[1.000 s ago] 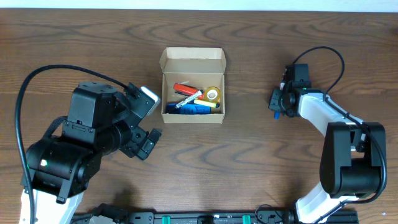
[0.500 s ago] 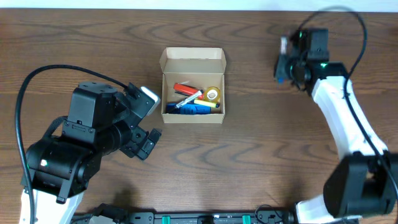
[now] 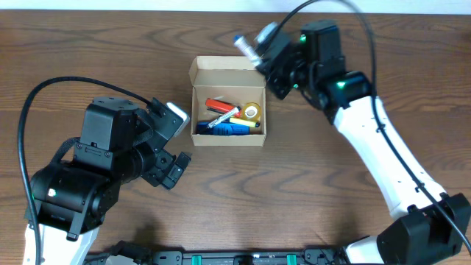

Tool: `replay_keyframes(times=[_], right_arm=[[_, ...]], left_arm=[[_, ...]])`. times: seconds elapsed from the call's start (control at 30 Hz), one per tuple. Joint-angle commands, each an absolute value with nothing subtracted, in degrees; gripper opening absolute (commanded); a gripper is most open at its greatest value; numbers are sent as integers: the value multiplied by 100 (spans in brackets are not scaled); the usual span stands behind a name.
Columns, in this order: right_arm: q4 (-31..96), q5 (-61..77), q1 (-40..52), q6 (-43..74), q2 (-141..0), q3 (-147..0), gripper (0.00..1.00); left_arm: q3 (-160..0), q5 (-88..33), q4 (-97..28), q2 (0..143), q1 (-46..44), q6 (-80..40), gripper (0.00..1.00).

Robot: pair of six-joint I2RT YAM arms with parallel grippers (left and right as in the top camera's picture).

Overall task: Pack container
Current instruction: 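Carry the blue marker into the box and release it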

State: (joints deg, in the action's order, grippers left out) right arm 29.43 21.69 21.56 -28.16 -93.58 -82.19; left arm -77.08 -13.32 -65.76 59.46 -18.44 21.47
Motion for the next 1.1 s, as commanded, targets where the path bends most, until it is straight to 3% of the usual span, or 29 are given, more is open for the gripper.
replay_keyframes(times=[0.0,0.37,0.87,1.0,1.07], right_arm=[[3013,2598,2377,-4547,-9618,-8241,1],[3376,2639,2829,-6329,-10672,-8241,1],[2757,1632,2950,-6348,-11402,-8241,2],[2749,1594,2950,-6348,-11402,-8241,6],[2764,1608,2956,-6337,-11402,-8241,16]], left_arm=[[-7817,-1313,-6589,5951,-1828,2228,95],[-7817,-1310,-6589,5951,-1828,2228,95],[-7817,-1313,-6587,5951,-1828,2228,95],[-7817,-1310,-6589,5951,-1828,2228,95],[-7817,-1310,-6587,5951,-1828,2228,95]])
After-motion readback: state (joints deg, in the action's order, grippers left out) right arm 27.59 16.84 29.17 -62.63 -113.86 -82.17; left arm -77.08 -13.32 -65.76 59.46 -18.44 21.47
